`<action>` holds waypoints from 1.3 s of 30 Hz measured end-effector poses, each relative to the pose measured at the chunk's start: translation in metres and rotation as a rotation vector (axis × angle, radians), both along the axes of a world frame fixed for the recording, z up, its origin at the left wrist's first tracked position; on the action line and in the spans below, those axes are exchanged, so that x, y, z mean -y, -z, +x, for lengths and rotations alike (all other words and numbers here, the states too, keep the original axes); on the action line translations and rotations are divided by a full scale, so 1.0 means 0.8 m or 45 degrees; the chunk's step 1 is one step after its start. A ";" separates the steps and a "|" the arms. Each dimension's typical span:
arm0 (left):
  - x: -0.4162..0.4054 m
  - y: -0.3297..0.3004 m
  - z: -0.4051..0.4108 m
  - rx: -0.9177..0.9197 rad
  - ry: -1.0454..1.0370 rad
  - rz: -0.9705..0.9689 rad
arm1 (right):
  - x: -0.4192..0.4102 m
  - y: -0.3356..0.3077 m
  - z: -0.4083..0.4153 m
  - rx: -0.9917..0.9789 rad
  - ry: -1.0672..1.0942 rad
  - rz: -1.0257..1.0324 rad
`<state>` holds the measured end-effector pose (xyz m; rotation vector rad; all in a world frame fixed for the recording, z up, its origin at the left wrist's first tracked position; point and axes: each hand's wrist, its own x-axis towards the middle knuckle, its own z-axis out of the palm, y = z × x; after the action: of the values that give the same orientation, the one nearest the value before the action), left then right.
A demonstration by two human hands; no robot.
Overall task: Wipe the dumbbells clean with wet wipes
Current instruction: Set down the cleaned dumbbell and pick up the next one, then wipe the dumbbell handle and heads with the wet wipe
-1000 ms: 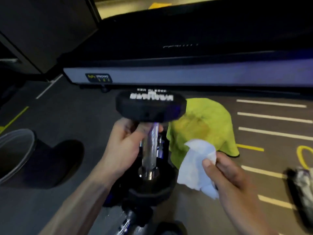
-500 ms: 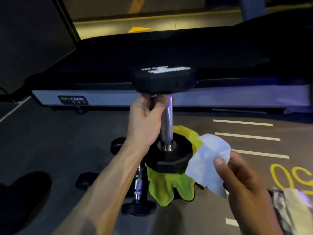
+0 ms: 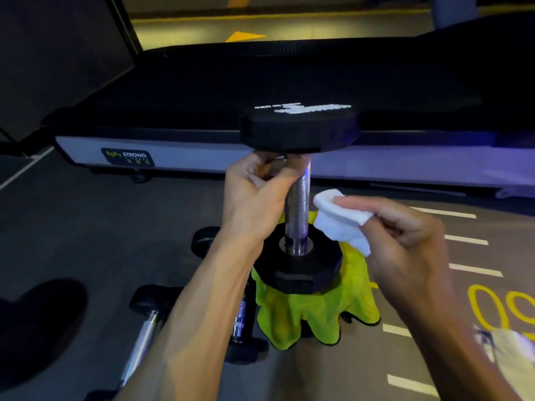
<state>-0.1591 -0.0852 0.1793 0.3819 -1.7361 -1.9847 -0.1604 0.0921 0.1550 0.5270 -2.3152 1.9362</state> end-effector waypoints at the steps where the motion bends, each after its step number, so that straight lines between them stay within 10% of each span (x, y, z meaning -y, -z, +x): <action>1: -0.001 -0.001 0.000 0.010 -0.007 0.025 | 0.003 0.002 0.000 -0.007 0.028 0.013; 17: 0.007 -0.016 -0.010 0.143 0.037 0.110 | 0.061 -0.018 -0.049 -0.059 -0.139 0.385; 28: 0.063 -0.029 0.004 -0.194 -0.137 -1.156 | 0.062 -0.014 -0.063 0.032 -0.266 0.298; 39: 0.063 -0.035 -0.017 -0.219 -0.153 -1.247 | 0.017 0.010 -0.037 -0.143 0.006 0.280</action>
<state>-0.1723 -0.1360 0.2072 -0.0303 -2.2296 -0.8624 -0.1900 0.0788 0.1467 0.6294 -2.4671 1.6134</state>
